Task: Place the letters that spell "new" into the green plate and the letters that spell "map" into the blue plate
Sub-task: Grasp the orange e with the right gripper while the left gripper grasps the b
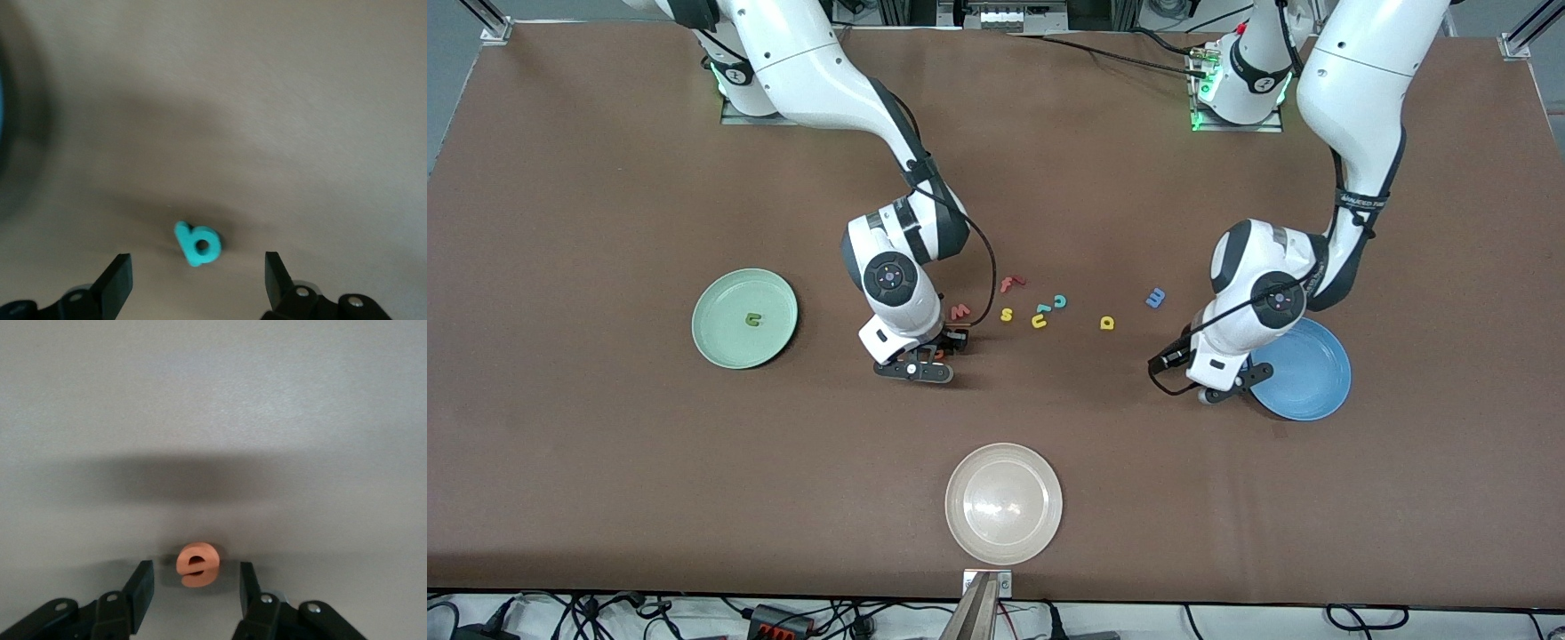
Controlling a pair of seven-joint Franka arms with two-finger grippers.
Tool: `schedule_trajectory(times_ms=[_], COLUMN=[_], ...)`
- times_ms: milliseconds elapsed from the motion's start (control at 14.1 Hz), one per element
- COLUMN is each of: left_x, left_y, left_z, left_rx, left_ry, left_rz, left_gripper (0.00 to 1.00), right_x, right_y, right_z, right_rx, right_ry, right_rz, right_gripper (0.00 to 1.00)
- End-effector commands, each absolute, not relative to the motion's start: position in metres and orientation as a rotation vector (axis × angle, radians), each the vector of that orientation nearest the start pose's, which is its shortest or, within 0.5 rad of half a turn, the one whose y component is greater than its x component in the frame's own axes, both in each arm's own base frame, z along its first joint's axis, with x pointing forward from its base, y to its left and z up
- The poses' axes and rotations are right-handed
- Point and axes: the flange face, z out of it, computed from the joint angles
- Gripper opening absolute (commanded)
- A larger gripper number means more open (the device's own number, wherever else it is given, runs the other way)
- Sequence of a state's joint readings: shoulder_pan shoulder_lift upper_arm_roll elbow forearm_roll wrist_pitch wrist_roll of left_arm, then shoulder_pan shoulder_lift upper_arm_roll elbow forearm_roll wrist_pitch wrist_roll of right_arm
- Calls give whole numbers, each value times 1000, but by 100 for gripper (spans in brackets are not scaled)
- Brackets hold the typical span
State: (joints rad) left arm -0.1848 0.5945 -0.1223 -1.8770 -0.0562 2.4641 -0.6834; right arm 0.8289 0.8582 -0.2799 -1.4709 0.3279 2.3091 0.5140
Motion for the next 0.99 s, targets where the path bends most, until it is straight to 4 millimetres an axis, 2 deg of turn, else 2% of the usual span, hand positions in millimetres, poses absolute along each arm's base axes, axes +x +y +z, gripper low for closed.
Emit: schedule_trajectory(times_ms=[0, 212, 425, 495, 566, 708, 779, 920], left_x=[605, 603, 602, 602, 601, 602, 602, 604], left_y=[-192, -192, -193, -193, -194, -194, -192, -192], left_z=[184, 175, 171, 171, 172, 173, 172, 175], left_rx=[-3160, -3135, -3125, -3123, -3124, -3124, -3122, -3126], left_ry=[-709, -607, -613, -623, -619, -612, -613, -612], left_rz=[66, 47, 50, 50, 50, 52, 53, 45], left_gripper=[77, 67, 63, 58, 50, 23, 15, 9], right_x=[593, 593, 593, 594, 593, 595, 595, 601], right_y=[416, 416, 415, 414, 415, 412, 412, 404], right_z=[180, 180, 178, 178, 176, 176, 177, 183], right_rx=[-3093, -3097, -3102, -3102, -3102, -3103, -3104, -3103], right_ry=[134, 125, 119, 123, 121, 122, 118, 114], right_rz=[-18, -19, -17, -19, -13, -14, -15, -15], right_gripper=[55, 51, 50, 46, 45, 36, 30, 18])
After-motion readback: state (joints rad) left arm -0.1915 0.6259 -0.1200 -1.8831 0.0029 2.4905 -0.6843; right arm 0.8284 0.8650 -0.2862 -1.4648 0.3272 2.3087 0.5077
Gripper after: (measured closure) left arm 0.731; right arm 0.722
